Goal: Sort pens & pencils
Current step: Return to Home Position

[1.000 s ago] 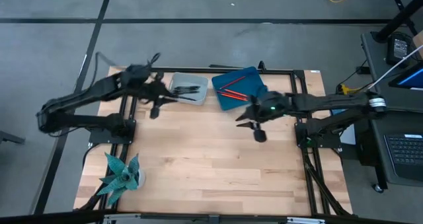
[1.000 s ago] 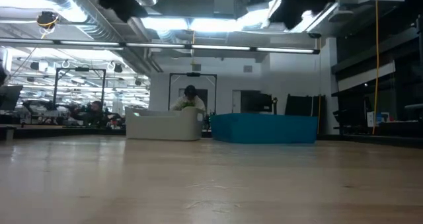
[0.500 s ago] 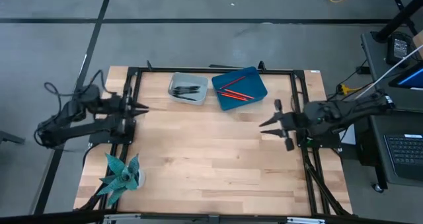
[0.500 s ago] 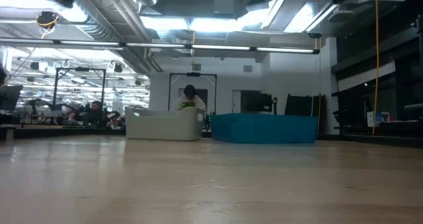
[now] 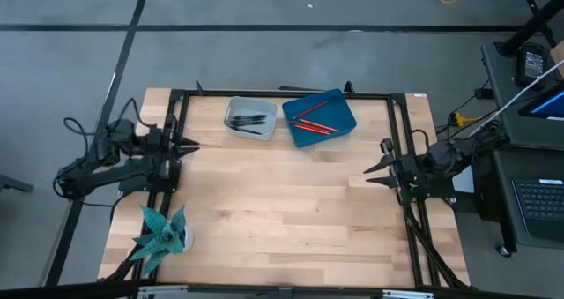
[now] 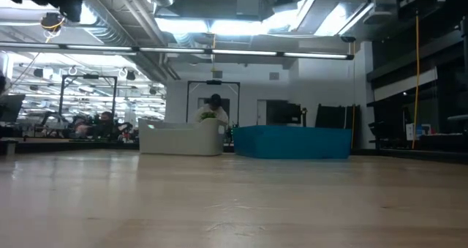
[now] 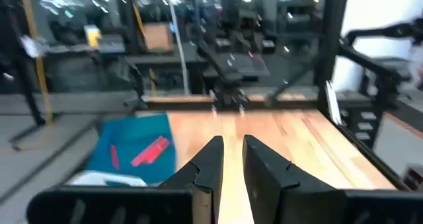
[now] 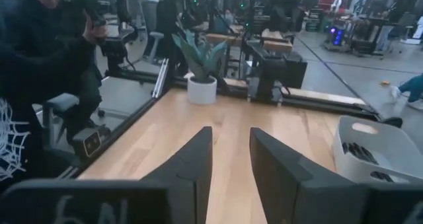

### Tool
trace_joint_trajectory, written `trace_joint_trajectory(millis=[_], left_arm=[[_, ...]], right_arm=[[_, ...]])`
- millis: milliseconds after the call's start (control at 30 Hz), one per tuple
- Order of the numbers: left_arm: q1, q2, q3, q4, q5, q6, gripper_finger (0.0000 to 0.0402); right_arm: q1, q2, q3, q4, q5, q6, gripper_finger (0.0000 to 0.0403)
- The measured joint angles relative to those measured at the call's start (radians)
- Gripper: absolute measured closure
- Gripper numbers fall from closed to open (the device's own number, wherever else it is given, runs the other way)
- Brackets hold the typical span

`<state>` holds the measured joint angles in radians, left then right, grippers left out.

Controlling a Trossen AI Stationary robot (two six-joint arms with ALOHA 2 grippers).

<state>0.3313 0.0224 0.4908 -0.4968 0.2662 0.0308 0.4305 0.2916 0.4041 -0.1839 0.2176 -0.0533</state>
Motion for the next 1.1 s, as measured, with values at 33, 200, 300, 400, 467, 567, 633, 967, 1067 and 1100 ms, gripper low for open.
trace_joint_trajectory(millis=[33,200,300,400,467,567,633,967,1067,1100], left_arm=[[0.000,0.002,-0.015,0.004,0.014,-0.002,0.0350],[0.000,0.002,-0.103,0.104,0.068,-0.013,0.0350],[0.000,0.003,-0.125,0.108,0.068,-0.027,0.0350],[-0.001,0.003,-0.135,0.111,0.069,-0.061,0.0350],[-0.001,0.003,-0.144,0.120,0.069,-0.073,0.0350],[-0.001,0.003,-0.163,0.164,0.063,-0.074,0.0350],[-0.001,0.003,-0.173,0.179,0.061,-0.074,0.0350],[-0.031,0.003,-0.292,0.334,0.055,-0.056,0.0350],[-0.067,0.002,-0.336,0.385,0.022,-0.051,0.0350],[-0.082,0.003,-0.347,0.392,0.011,-0.051,0.0350]], right_arm=[[0.003,-0.011,-0.013,0.000,0.001,0.000,0.0299],[0.011,-0.066,-0.072,0.019,0.028,0.001,0.0299],[0.011,-0.095,-0.100,0.046,0.043,0.000,0.0299],[0.011,-0.111,-0.119,0.061,0.043,0.000,0.0299],[0.011,-0.112,-0.135,0.072,0.043,0.001,0.0299],[0.011,-0.111,-0.154,0.105,0.043,0.001,0.0299],[0.011,-0.111,-0.164,0.113,0.043,0.011,0.0299],[0.011,-0.108,-0.165,0.114,0.000,0.054,0.0299],[0.011,-0.108,-0.165,0.115,-0.009,0.059,0.0299],[0.011,-0.108,-0.165,0.116,-0.009,0.060,0.0299]])
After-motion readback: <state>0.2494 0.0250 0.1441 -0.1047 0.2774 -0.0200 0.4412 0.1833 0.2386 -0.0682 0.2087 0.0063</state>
